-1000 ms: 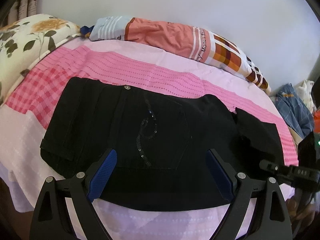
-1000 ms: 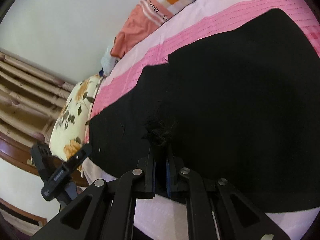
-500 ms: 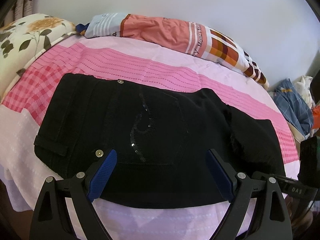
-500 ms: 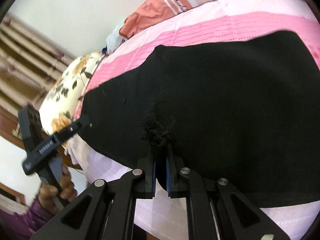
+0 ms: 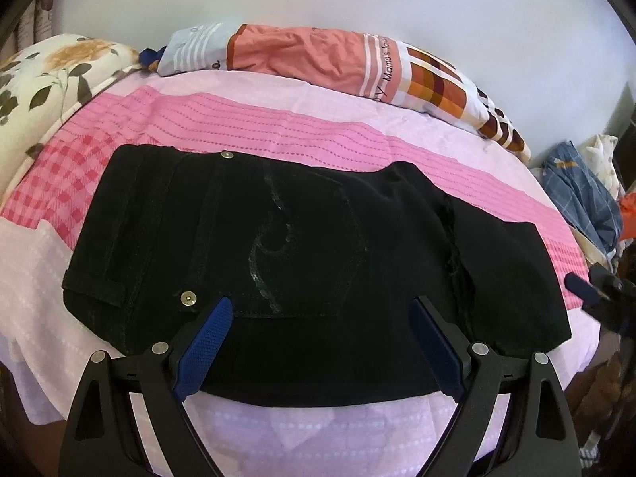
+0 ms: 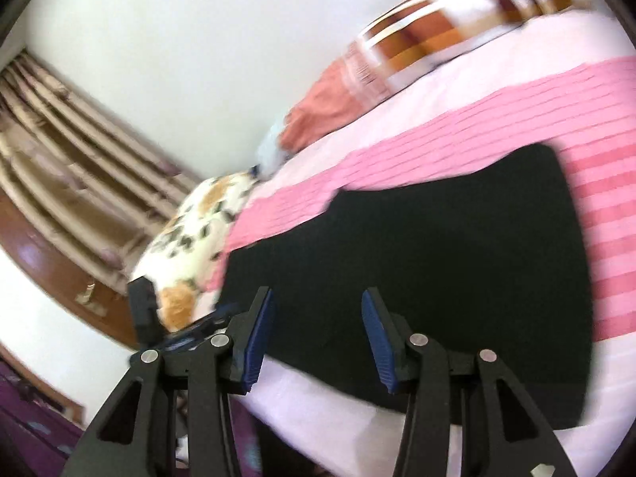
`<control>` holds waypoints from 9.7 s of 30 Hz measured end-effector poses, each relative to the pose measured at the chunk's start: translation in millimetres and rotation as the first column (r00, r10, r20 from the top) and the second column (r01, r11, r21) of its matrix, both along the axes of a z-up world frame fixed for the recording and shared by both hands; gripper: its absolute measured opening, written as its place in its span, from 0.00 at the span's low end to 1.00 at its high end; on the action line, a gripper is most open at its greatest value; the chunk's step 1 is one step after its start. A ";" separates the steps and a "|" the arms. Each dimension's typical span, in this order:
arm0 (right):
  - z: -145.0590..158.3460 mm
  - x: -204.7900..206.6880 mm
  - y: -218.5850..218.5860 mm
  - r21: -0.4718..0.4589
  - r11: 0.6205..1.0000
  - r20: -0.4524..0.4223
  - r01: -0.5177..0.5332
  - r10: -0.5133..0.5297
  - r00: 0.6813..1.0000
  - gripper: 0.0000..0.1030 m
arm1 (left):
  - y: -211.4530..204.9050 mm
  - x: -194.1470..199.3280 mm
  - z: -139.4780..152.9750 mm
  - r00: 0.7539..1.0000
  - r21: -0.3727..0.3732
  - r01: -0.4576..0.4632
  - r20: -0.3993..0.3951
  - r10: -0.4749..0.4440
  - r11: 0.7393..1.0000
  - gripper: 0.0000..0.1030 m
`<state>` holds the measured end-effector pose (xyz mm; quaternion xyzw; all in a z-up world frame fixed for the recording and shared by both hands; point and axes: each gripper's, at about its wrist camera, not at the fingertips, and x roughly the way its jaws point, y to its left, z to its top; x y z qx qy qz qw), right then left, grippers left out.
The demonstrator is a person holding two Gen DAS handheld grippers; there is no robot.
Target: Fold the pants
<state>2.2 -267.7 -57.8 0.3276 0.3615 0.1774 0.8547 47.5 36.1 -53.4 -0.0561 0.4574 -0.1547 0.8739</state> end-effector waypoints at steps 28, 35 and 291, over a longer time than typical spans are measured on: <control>-40.3 -56.8 -92.6 0.337 0.928 -0.108 0.157 -0.128 0.986 0.42 | -43.0 -3.0 -0.3 0.937 -0.254 0.264 -0.160 -0.310 0.930 0.88; -62.8 -57.7 -88.6 0.420 0.892 -0.153 0.169 -0.114 0.982 0.51 | -78.3 33.7 -13.3 0.886 -0.404 0.257 -0.265 -0.381 0.878 0.88; -40.1 -5.8 -120.9 0.017 0.960 -0.143 0.279 -0.274 0.951 0.68 | -116.8 49.9 21.9 0.972 0.074 0.195 0.120 -0.203 0.978 0.72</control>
